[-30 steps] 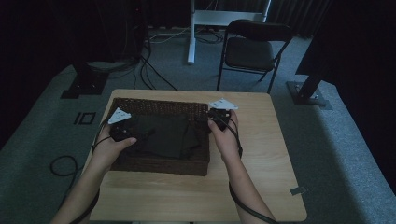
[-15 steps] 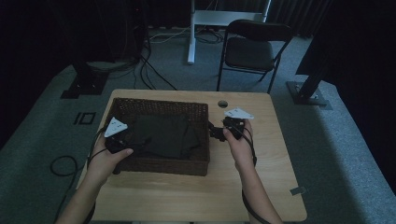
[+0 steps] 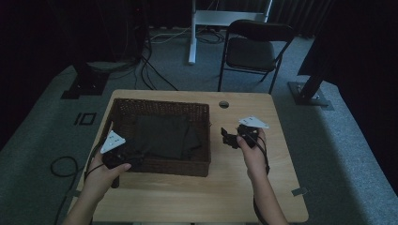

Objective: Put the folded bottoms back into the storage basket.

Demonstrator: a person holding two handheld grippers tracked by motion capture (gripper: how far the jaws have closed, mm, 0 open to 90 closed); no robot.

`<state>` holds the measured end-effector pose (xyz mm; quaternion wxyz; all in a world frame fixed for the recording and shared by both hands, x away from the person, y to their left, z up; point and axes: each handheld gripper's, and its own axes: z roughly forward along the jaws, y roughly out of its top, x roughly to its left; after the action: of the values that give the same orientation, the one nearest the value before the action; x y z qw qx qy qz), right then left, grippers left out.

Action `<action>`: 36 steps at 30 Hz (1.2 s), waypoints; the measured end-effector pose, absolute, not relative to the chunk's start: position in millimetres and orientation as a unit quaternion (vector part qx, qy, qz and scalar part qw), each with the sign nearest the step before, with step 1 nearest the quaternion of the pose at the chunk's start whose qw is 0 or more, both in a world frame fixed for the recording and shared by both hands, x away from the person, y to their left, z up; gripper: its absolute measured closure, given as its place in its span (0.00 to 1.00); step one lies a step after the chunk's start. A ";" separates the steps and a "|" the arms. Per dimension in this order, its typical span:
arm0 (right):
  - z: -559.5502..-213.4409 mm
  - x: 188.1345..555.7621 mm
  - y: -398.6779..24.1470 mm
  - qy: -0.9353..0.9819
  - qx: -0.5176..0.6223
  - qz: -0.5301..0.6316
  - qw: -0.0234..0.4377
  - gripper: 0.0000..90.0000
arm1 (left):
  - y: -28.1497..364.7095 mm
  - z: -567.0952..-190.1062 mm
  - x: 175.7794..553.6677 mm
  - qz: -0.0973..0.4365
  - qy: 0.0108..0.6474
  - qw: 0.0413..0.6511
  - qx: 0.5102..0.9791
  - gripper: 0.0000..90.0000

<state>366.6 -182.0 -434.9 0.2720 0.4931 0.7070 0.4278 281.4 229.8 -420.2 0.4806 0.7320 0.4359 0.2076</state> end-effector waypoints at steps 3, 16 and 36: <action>-439.3 363.7 -188.1 0.705 0.497 0.426 0.272 0.14 | 232.6 -424.6 271.4 0.204 0.436 0.487 0.729 0.19; -463.1 352.8 -206.6 0.701 0.514 0.415 0.269 0.14 | 240.5 -445.6 246.8 0.198 0.437 0.486 0.731 0.19; -500.5 336.2 -238.4 0.691 0.549 0.392 0.262 0.14 | 257.9 -504.7 224.7 0.174 0.486 0.460 0.722 0.19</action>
<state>336.2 -238.4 -500.5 0.2625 0.5487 0.6905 0.3915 224.7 257.9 -504.7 0.4602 0.7223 0.4862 0.1735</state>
